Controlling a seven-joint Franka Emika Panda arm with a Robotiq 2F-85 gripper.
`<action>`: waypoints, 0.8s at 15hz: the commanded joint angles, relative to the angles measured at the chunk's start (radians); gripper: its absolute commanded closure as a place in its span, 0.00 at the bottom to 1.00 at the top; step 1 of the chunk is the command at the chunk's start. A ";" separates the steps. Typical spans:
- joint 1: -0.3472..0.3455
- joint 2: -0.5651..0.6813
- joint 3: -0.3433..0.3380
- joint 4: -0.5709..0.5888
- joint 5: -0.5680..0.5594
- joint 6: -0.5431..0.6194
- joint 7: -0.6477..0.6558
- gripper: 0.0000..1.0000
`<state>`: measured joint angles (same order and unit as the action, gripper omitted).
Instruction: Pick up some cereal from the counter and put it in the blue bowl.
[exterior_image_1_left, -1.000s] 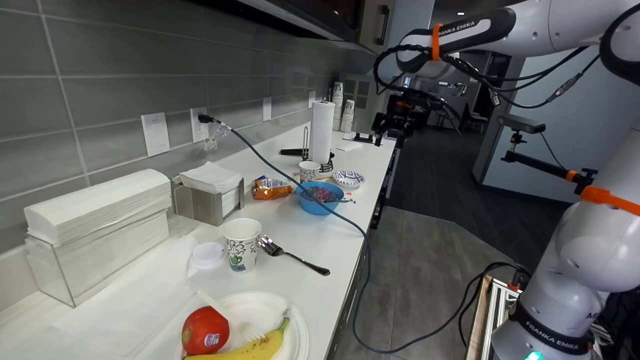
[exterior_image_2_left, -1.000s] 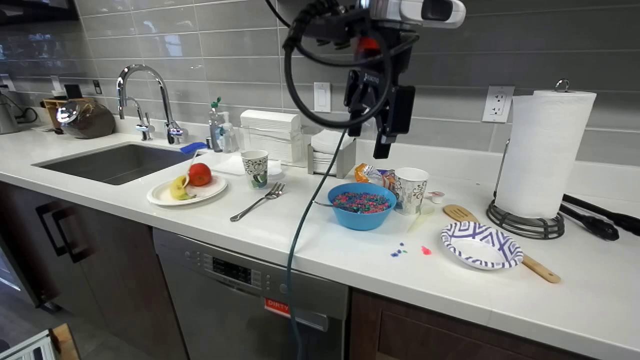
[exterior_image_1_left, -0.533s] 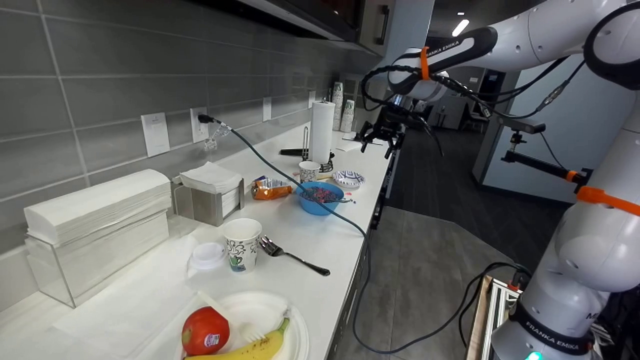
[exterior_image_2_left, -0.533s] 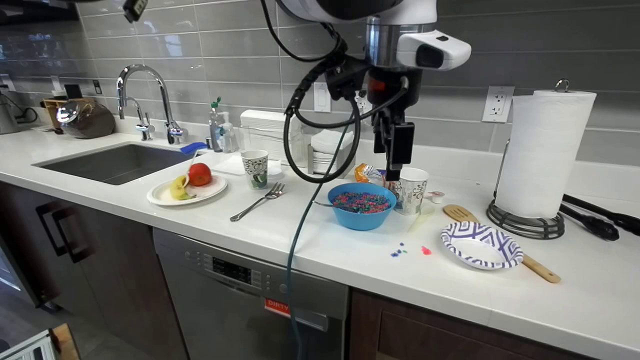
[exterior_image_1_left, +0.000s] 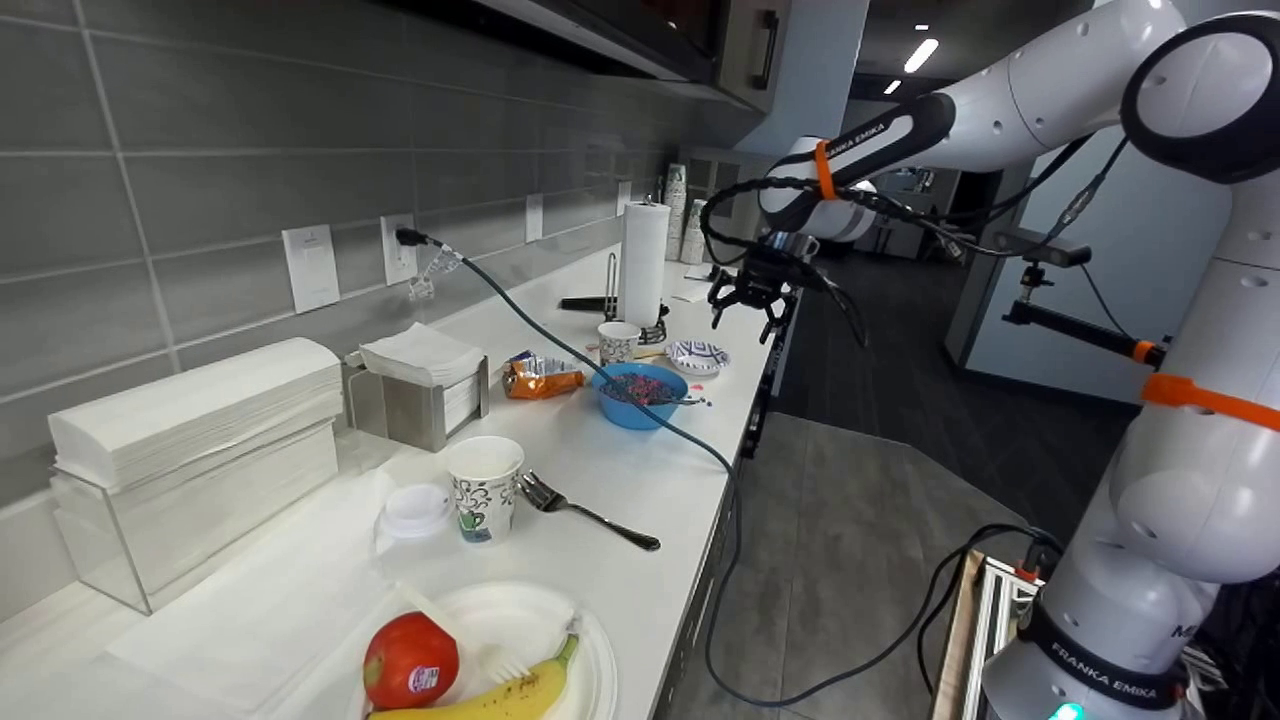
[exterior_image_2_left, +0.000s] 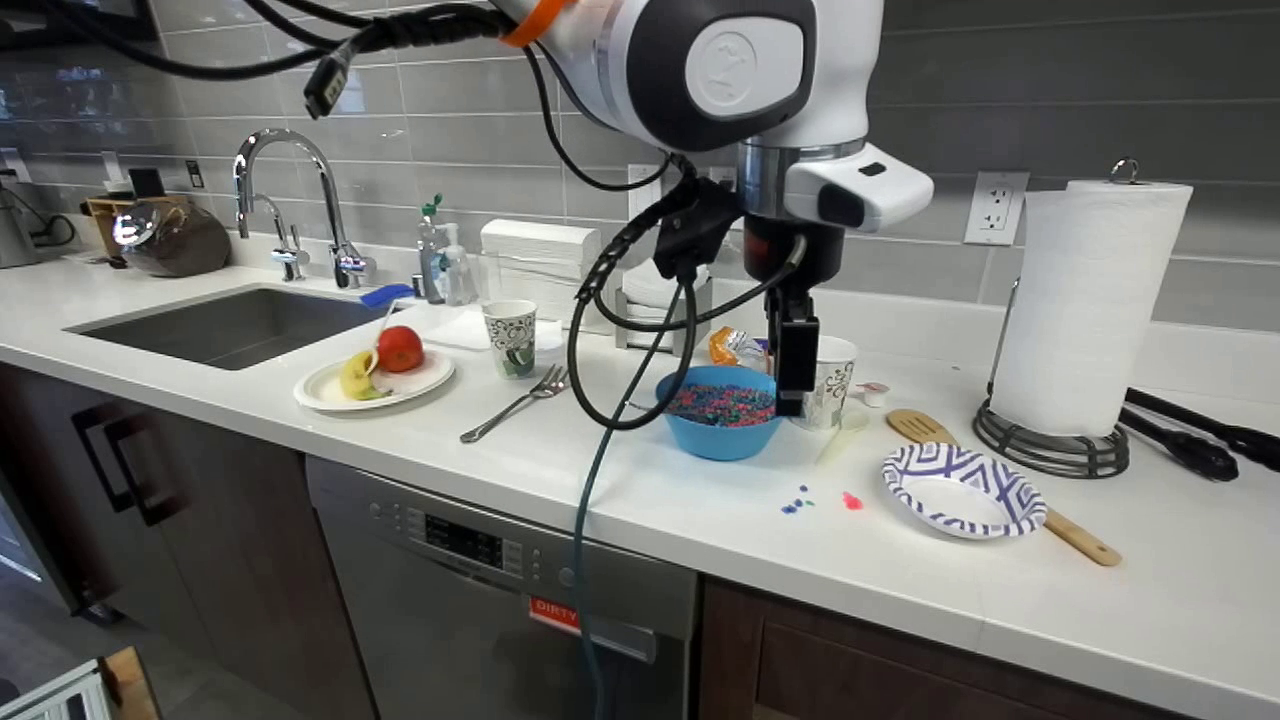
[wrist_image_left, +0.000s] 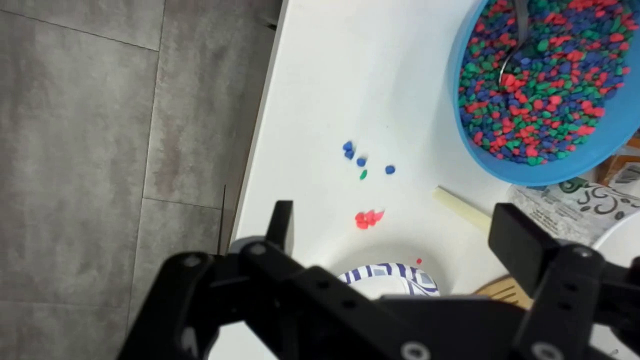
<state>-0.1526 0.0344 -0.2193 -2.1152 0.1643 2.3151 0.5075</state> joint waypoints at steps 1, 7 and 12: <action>-0.013 0.053 0.008 -0.002 0.027 0.029 0.018 0.00; -0.012 0.163 0.001 0.056 0.014 0.055 0.051 0.00; -0.003 0.259 -0.009 0.129 -0.007 0.080 0.105 0.00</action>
<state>-0.1596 0.2253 -0.2228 -2.0432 0.1663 2.3785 0.5714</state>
